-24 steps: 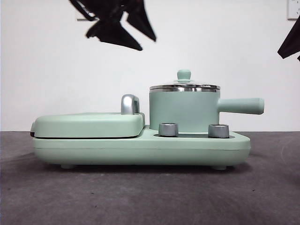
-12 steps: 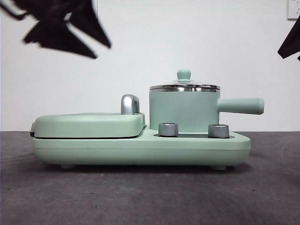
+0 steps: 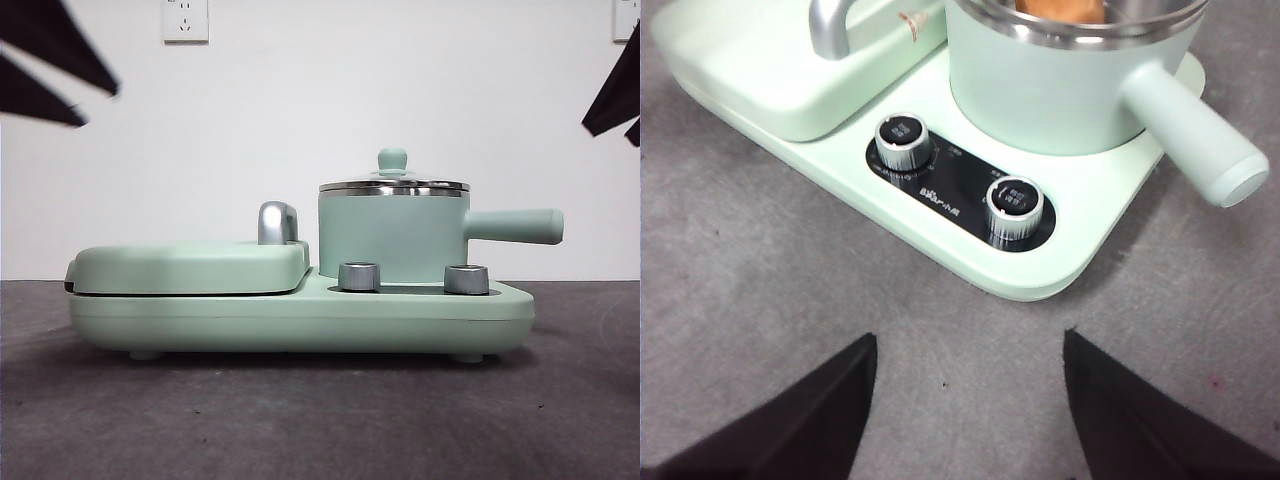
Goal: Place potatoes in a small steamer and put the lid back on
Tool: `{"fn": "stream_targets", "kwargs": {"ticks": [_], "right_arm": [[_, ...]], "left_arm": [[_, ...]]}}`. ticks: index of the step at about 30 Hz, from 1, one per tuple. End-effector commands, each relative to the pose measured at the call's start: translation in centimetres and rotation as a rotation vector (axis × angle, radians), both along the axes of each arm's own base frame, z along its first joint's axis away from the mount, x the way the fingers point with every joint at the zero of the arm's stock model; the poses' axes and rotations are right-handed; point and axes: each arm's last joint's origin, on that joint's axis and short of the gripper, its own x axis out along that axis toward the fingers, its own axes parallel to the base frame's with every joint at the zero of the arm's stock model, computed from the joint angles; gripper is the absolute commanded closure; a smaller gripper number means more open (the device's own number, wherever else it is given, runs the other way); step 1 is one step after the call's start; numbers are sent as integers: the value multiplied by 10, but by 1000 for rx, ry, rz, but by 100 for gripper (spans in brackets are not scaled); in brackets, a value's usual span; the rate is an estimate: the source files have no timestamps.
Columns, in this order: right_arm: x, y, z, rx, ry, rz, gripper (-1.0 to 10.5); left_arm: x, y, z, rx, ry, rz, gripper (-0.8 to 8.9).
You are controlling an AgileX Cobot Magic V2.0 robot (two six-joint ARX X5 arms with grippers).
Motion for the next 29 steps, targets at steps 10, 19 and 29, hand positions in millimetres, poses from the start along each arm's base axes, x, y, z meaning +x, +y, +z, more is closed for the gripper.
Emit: {"fn": "stream_targets", "kwargs": {"ticks": [10,19,29], "right_arm": [[4,3,2,10,-10,8,918],[5,3,4,18,-28,6,917],[5,3,4,20,-32,6,918]], "left_arm": [[-25,13,3,45,-2,66,808],[-30,16,6,33,-26,68,808],[-43,28,-2,177,-247,53,807]]}}
